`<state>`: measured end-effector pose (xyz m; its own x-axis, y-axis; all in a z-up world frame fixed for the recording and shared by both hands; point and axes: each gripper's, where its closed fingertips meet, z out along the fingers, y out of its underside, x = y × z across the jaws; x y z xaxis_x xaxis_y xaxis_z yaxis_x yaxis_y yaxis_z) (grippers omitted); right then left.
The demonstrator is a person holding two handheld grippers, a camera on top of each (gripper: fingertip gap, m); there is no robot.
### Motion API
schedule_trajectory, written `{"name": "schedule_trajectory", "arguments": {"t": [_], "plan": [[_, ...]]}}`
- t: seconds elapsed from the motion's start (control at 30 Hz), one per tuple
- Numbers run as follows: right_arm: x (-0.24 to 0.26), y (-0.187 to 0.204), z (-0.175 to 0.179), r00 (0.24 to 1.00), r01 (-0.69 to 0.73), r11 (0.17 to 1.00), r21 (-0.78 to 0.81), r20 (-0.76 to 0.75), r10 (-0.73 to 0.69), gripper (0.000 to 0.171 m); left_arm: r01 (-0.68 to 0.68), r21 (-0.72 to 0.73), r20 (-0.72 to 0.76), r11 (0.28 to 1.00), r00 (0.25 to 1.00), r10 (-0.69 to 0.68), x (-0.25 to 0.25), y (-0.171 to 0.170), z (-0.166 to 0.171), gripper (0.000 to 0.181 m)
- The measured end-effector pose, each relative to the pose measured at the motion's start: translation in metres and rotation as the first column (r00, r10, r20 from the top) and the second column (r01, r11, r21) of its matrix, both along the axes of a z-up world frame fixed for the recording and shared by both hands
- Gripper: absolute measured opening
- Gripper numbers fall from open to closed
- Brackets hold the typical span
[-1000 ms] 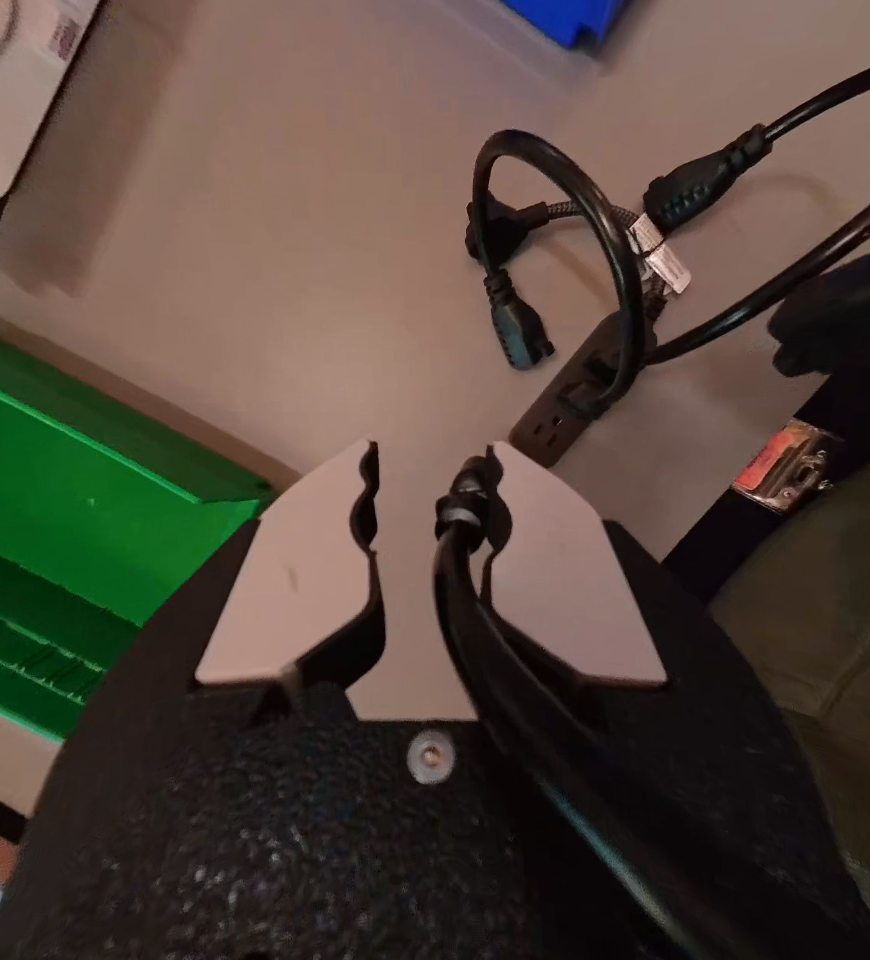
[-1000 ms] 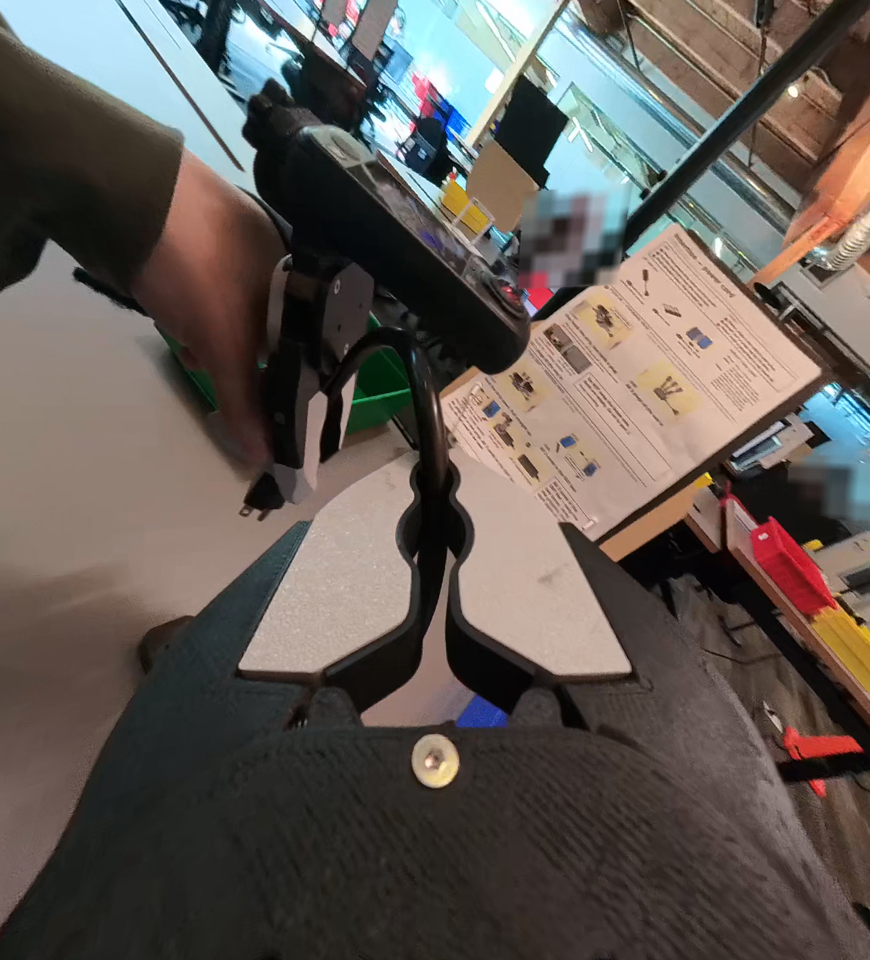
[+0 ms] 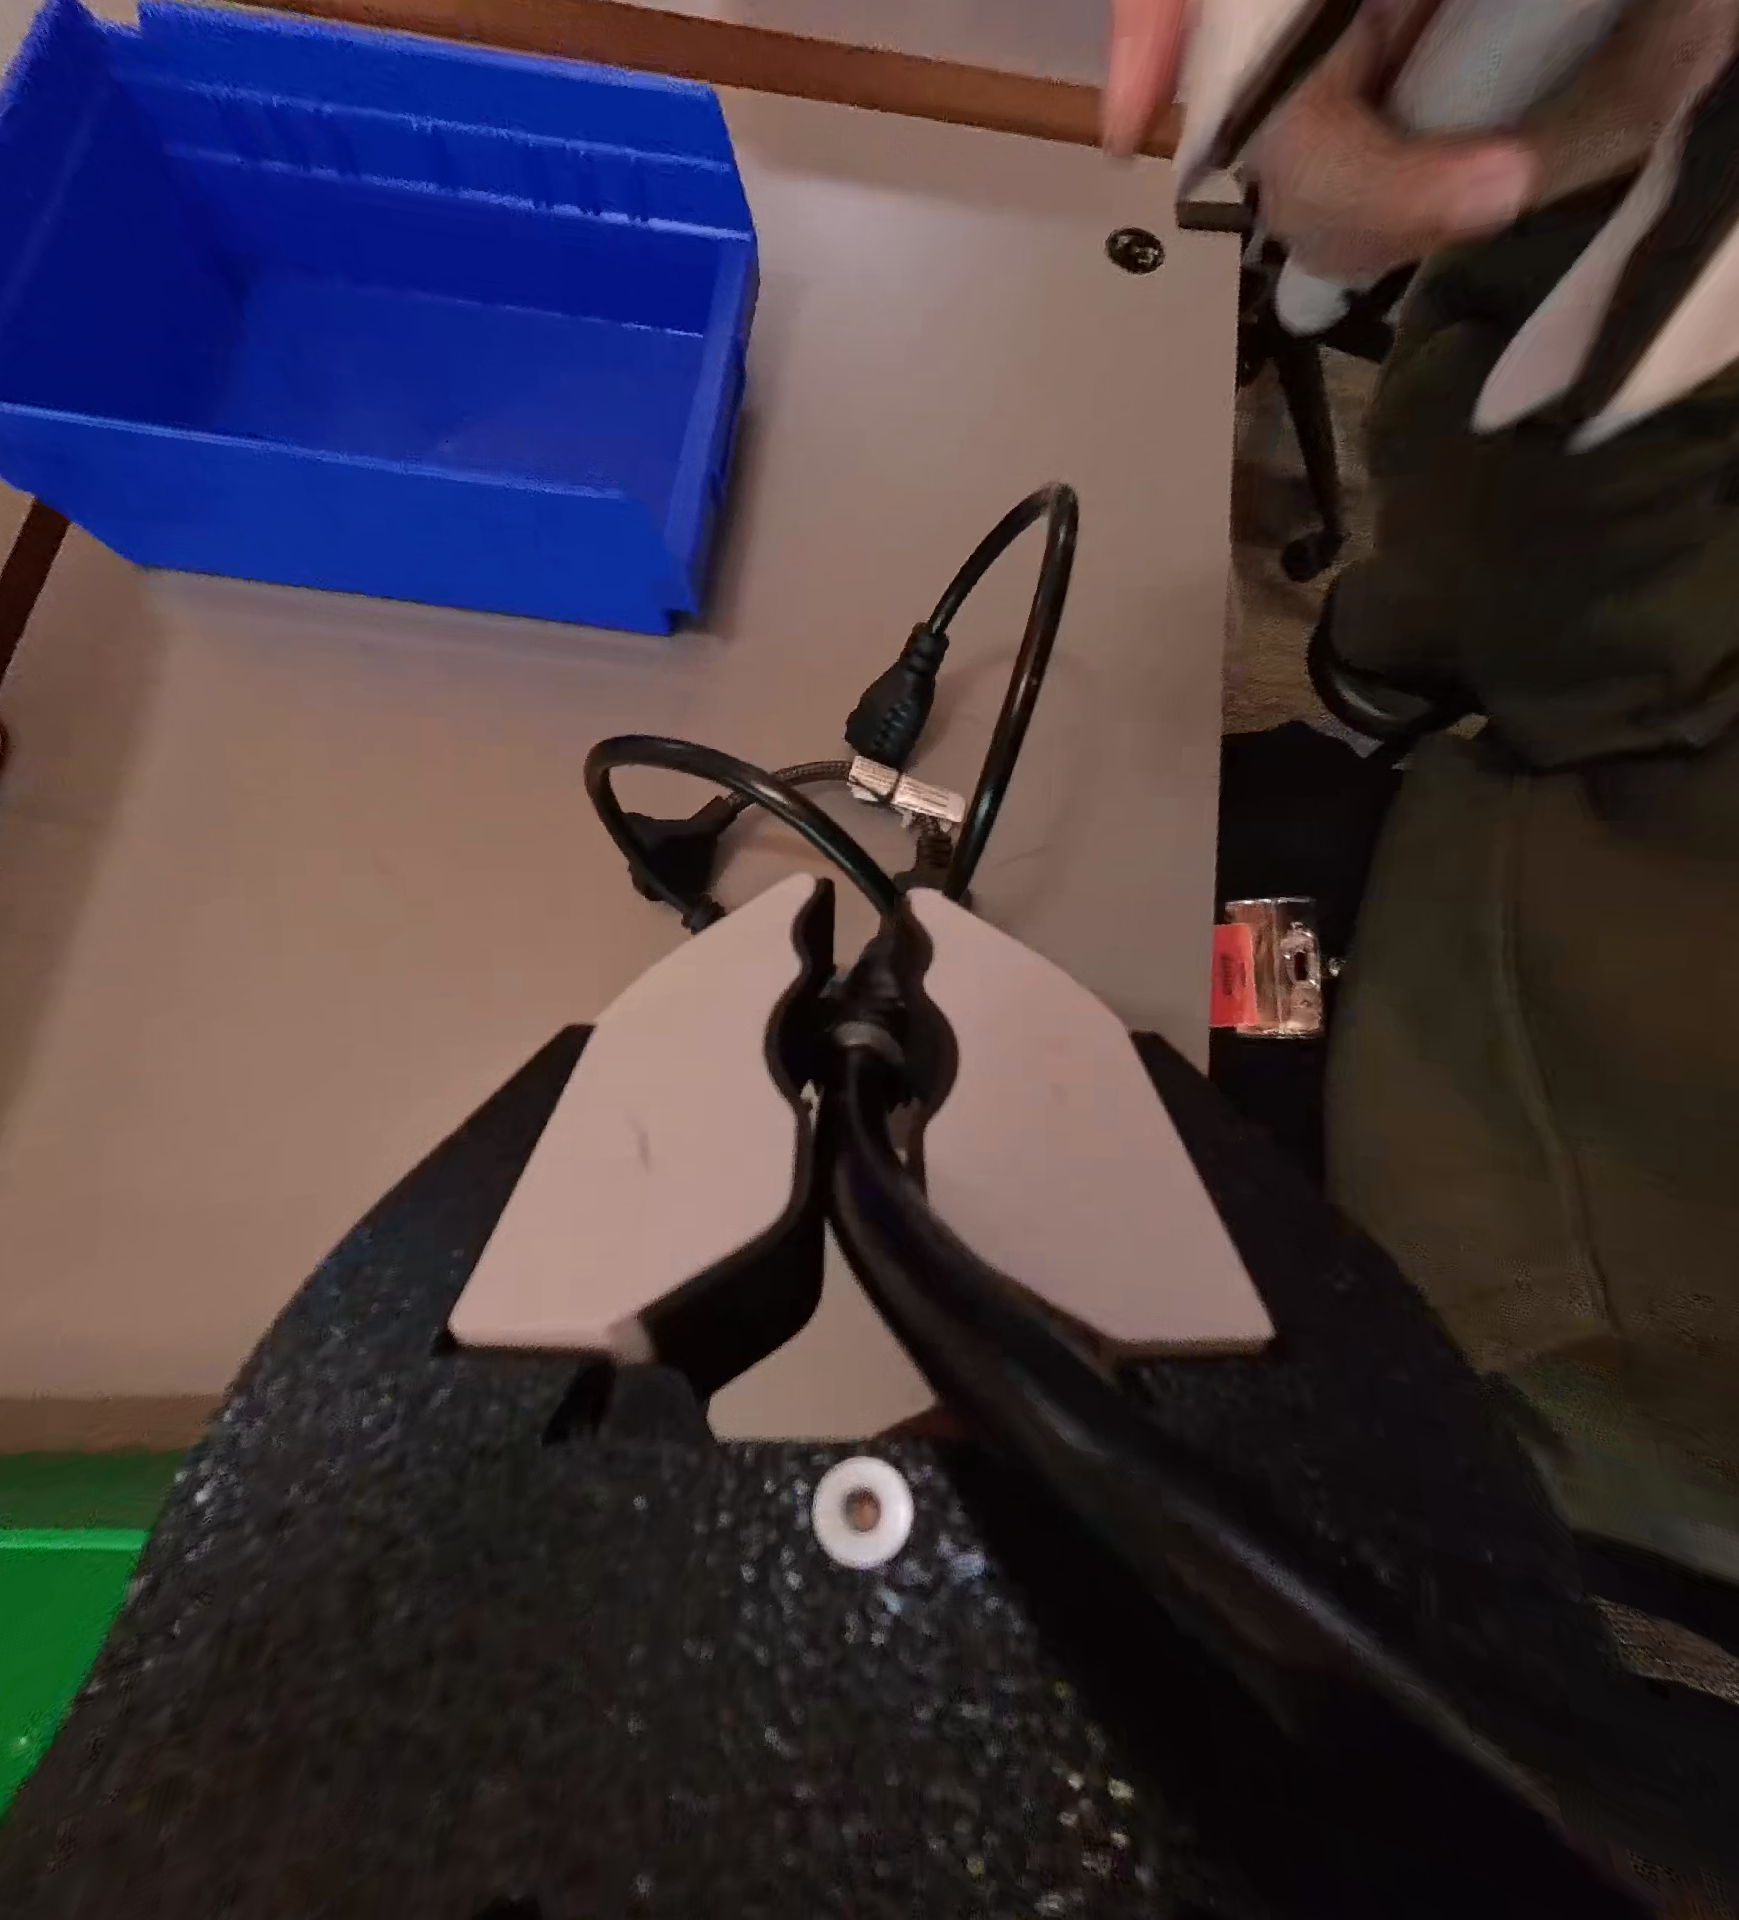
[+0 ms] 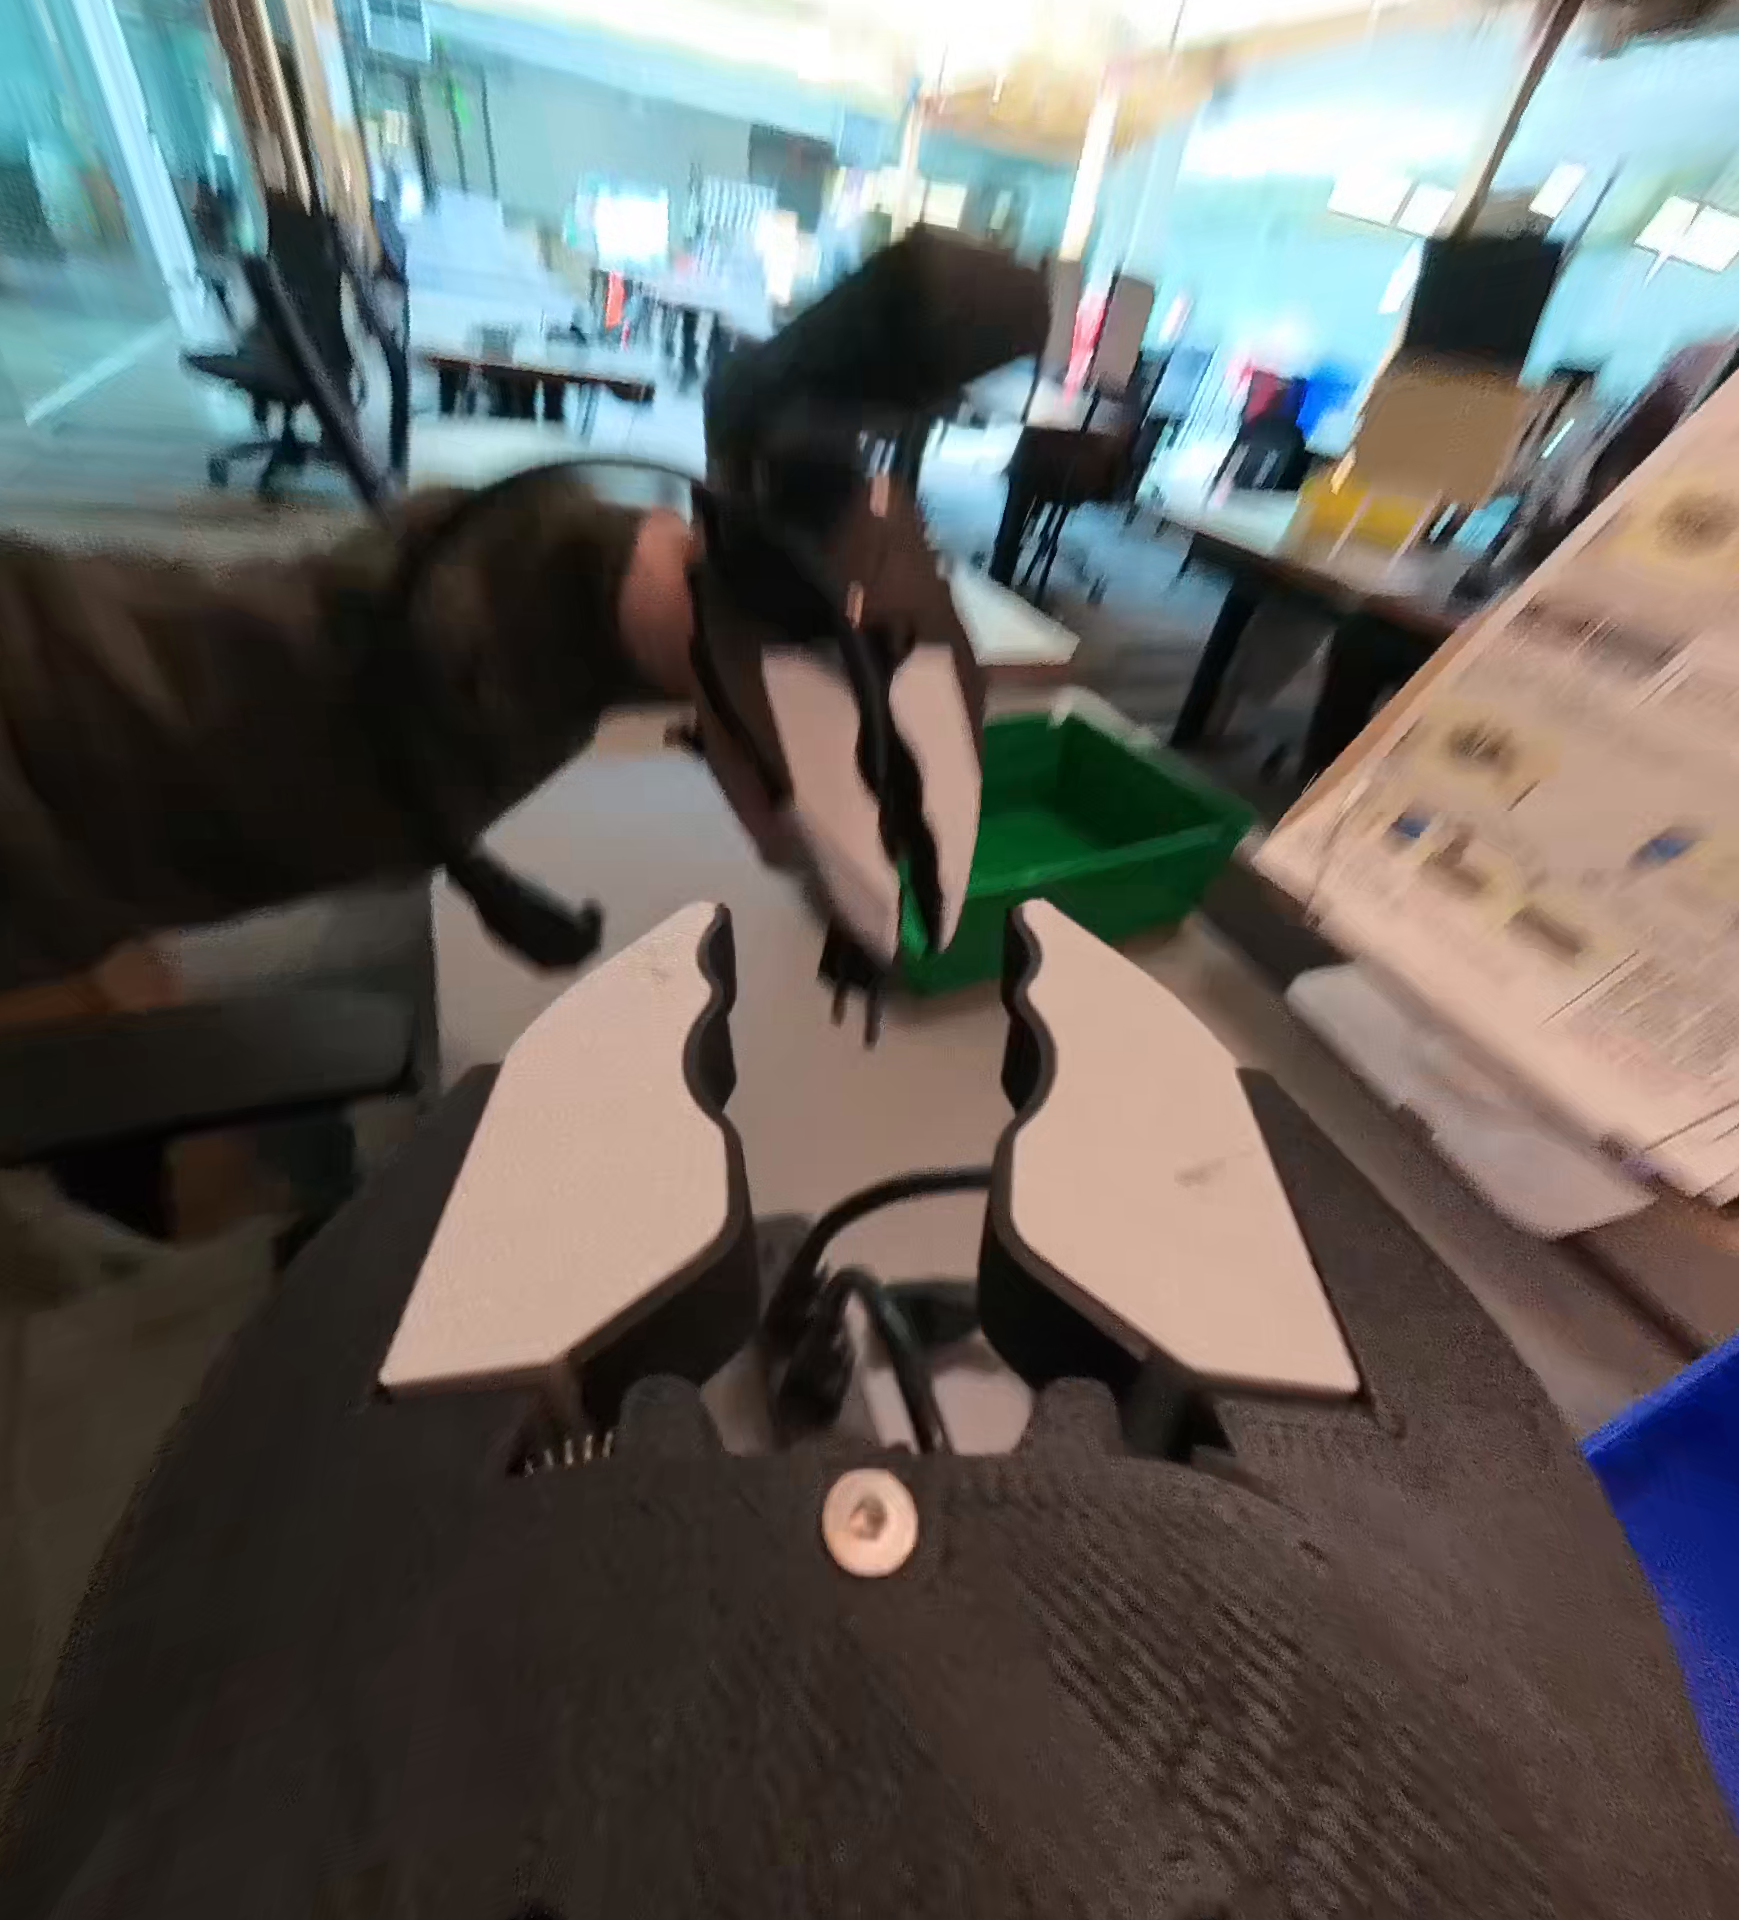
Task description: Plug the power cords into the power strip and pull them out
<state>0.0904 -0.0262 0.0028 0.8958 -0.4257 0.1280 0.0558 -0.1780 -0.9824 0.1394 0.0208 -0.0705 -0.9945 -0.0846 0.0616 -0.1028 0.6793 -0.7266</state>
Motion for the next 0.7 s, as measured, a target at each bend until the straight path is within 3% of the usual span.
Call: {"name": "schedule_trajectory", "arguments": {"t": [0.1,0.2,0.37,0.5,0.63,0.7], "plan": [[0.01,0.023,-0.043,0.998,-0.007,0.996,-0.094,-0.06,0.002,0.051,0.016,-0.004,0.039,1.0,0.999,-0.016,-0.006,-0.007,0.016,0.01],[0.018,0.048,-0.061,0.997,-0.005,0.998,-0.063,-0.078,0.0,0.053,0.057,-0.025,0.076,0.998,0.996,-0.054,-0.015,-0.018,0.034,0.011],[0.023,0.06,-0.048,1.0,-0.021,0.998,0.063,0.009,0.02,0.028,0.132,-0.005,0.073,0.991,0.989,-0.131,-0.031,-0.027,0.037,0.01],[0.018,0.06,-0.053,0.997,-0.076,0.996,0.053,0.01,0.076,0.028,0.161,0.028,0.103,0.987,0.981,-0.163,-0.036,-0.025,0.032,0.013],[0.023,0.047,-0.054,0.997,-0.021,0.999,0.034,0.076,0.018,0.028,0.158,0.065,0.157,0.985,0.973,-0.167,-0.038,-0.021,0.036,0.026],[0.028,0.041,-0.059,0.996,0.022,1.0,-0.009,0.092,-0.021,0.027,0.143,0.101,0.222,0.985,0.962,-0.162,-0.034,-0.017,0.036,0.022]]}}
